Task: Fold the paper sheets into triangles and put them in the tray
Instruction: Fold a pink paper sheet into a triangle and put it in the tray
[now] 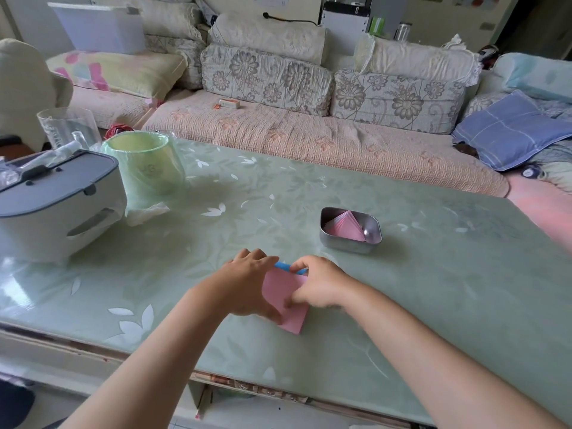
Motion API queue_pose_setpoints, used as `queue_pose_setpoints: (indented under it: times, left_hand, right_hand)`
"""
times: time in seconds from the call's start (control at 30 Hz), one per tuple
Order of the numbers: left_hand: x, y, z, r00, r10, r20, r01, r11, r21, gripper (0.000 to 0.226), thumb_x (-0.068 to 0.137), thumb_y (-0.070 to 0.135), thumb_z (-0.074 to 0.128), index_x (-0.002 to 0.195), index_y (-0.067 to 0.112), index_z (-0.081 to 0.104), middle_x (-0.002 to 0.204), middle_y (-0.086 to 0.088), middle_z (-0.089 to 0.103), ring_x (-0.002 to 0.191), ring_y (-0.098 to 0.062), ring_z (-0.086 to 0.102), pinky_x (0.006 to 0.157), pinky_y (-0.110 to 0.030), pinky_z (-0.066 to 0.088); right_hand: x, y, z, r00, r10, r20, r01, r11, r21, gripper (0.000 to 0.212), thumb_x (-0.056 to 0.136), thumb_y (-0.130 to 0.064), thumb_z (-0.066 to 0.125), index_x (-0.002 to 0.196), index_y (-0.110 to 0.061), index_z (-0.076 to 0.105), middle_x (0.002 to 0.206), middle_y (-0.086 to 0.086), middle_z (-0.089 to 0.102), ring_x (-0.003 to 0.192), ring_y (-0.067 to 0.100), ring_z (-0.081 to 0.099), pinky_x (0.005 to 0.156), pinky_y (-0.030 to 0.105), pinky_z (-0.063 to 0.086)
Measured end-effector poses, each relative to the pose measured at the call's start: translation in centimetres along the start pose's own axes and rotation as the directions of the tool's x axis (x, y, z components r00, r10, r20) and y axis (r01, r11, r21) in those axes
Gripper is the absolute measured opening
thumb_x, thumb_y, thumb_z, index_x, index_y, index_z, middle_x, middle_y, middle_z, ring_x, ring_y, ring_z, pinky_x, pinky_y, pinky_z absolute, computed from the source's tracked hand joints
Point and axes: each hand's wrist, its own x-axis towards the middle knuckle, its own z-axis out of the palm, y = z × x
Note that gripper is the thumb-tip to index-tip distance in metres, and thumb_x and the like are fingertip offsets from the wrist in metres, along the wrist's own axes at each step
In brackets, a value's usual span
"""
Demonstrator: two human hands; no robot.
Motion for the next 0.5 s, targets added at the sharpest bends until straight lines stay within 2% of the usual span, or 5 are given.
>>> queue_pose_setpoints:
  times: [0.07,0.13,0.33,0.43,0.5]
  left_hand:
    - [0.0,0.0,0.0,1.000,-0.001,-0.001,0.001,1.000,-0.010,0.120,0.051,0.072,0.080,0.151,0.032,0.026,0.135,0.010,0.040,0.125,-0.015,0.033,0.105,-0.032,0.036]
    - [0.0,0.0,0.1,1.000,-0.006,-0.001,0.006,1.000,-0.015,0.121,0.053,0.070,0.081,0.152,0.032,0.023,0.137,0.010,0.038,0.127,-0.015,0.032,0.106,-0.033,0.036]
    - [0.0,0.3,-0.6,0.998,-0.028,-0.061,0.019,0.990,-0.141,0.105,0.070,0.053,0.081,0.153,0.027,0.024,0.143,0.004,0.038,0.133,-0.019,0.035,0.108,-0.036,0.037]
    - [0.2,0.1,-1.1,0.987,-0.054,-0.150,0.020,0.975,-0.219,0.083,0.077,0.039,0.081,0.147,0.023,0.038,0.132,-0.002,0.053,0.117,-0.021,0.052,0.098,-0.034,0.045]
    - [0.3,0.0,-1.2,0.979,-0.084,-0.188,0.035,0.968,-0.249,0.069,0.080,0.034,0.080,0.139,0.023,0.046,0.118,-0.002,0.061,0.103,-0.020,0.059,0.089,-0.032,0.048]
  right_hand:
    - [0.0,0.0,0.1,0.999,-0.020,-0.042,0.023,0.997,0.072,0.058,0.074,-0.025,0.082,0.124,-0.034,0.055,0.101,-0.013,0.050,0.081,0.009,0.061,0.065,0.025,0.052]
    - [0.1,0.0,0.3,0.992,-0.025,-0.121,0.037,0.994,0.100,0.049,0.076,-0.020,0.077,0.120,-0.032,0.060,0.101,-0.007,0.058,0.080,0.013,0.064,0.065,0.026,0.052]
    - [-0.1,0.5,0.1,0.973,-0.013,-0.232,0.043,0.991,0.125,0.022,0.068,-0.027,0.085,0.087,-0.028,0.072,0.083,-0.006,0.072,0.068,0.011,0.065,0.053,0.021,0.043]
    - [-0.3,0.8,-0.1,0.957,-0.056,-0.283,0.085,0.992,0.091,0.013,0.074,-0.032,0.080,0.076,-0.024,0.070,0.074,-0.007,0.072,0.068,0.014,0.066,0.055,0.024,0.046]
    - [-0.4,1.0,-0.2,0.954,-0.087,-0.286,0.104,0.993,0.047,0.018,0.078,-0.036,0.076,0.070,-0.022,0.067,0.068,-0.007,0.069,0.068,0.017,0.064,0.059,0.028,0.046]
